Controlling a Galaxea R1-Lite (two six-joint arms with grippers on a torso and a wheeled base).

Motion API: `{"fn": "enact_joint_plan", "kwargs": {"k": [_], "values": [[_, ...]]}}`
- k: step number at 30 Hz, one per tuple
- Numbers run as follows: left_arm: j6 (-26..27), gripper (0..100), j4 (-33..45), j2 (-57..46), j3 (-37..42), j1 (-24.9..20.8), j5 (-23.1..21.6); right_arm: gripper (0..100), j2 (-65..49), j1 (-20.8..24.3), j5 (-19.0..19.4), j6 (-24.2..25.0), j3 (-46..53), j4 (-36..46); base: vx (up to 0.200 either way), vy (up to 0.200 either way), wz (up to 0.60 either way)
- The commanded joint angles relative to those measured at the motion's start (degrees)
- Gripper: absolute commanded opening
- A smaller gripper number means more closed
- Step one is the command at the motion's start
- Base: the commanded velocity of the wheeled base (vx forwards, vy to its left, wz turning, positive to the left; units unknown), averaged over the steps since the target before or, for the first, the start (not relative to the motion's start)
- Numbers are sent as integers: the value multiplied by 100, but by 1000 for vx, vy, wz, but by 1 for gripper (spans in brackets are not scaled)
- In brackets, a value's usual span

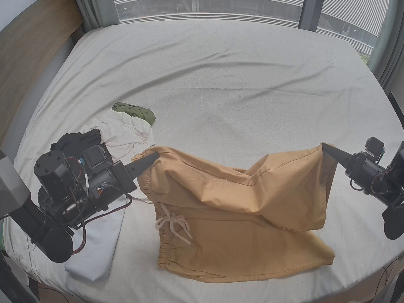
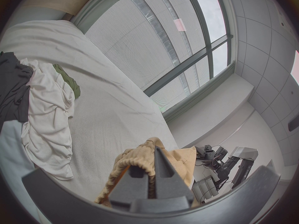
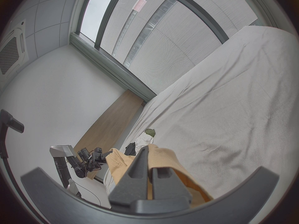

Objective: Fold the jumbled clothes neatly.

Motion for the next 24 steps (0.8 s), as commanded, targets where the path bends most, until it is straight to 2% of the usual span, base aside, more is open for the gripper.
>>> {"fn": "enact_joint_plan", "kwargs": {"k": [1, 8, 24], "values": [[-11, 0, -1, -12, -13, 80, 0, 0, -5, -86, 10, 1, -38, -1, 0, 0, 0], [-11, 0, -10, -91, -57, 151, 0, 0, -137, -253, 133, 203, -108, -1, 0, 0, 0], [-3, 0, -1, -363, -66, 344, -44, 0, -216, -499, 212, 238, -196, -1, 0, 0, 0]]}}
